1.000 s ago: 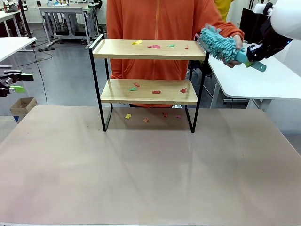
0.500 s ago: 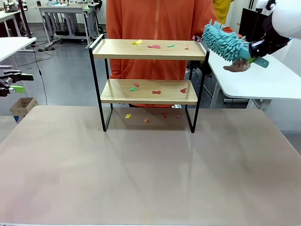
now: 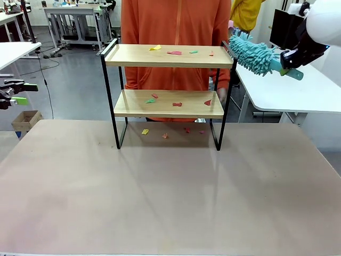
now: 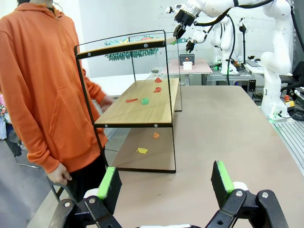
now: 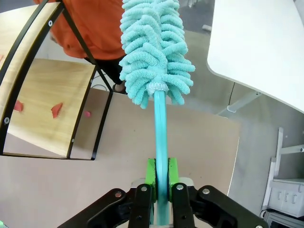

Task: Clean the shelf.
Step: Clean the specific section of the Shelf indicated by the human with the Duster.

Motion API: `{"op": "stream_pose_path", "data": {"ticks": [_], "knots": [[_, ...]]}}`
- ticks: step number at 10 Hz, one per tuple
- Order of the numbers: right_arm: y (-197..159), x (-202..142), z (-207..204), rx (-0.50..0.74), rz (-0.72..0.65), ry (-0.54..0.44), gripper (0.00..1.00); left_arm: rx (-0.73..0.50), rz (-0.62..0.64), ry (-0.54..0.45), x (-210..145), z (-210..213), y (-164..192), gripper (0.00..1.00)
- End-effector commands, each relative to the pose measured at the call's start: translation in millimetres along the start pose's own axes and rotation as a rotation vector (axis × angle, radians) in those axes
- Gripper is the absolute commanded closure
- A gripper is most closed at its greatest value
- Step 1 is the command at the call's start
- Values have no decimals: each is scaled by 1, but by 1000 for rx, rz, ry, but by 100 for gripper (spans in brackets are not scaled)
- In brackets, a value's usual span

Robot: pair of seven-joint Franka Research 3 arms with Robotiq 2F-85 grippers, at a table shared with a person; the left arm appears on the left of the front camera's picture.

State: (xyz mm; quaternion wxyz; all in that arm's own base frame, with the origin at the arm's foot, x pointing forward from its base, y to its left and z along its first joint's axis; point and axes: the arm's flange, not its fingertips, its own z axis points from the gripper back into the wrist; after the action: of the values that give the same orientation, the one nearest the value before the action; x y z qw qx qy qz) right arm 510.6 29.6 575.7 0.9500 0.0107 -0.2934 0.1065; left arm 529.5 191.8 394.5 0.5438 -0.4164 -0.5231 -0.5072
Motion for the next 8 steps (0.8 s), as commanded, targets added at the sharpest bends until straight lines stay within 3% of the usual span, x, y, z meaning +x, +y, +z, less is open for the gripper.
{"op": "stream_pose_path", "data": {"ticks": [1,7,8], "knots": [[-1,2,3,-2,1,-8,100,-5,-4,-6,3,0,-1,0],[-1,2,3,-2,1,-8,100,-5,-4,-6,3,0,-1,0],[0,0,0,0,0,0,87,-5,-4,-6,3,0,-1,0]]}}
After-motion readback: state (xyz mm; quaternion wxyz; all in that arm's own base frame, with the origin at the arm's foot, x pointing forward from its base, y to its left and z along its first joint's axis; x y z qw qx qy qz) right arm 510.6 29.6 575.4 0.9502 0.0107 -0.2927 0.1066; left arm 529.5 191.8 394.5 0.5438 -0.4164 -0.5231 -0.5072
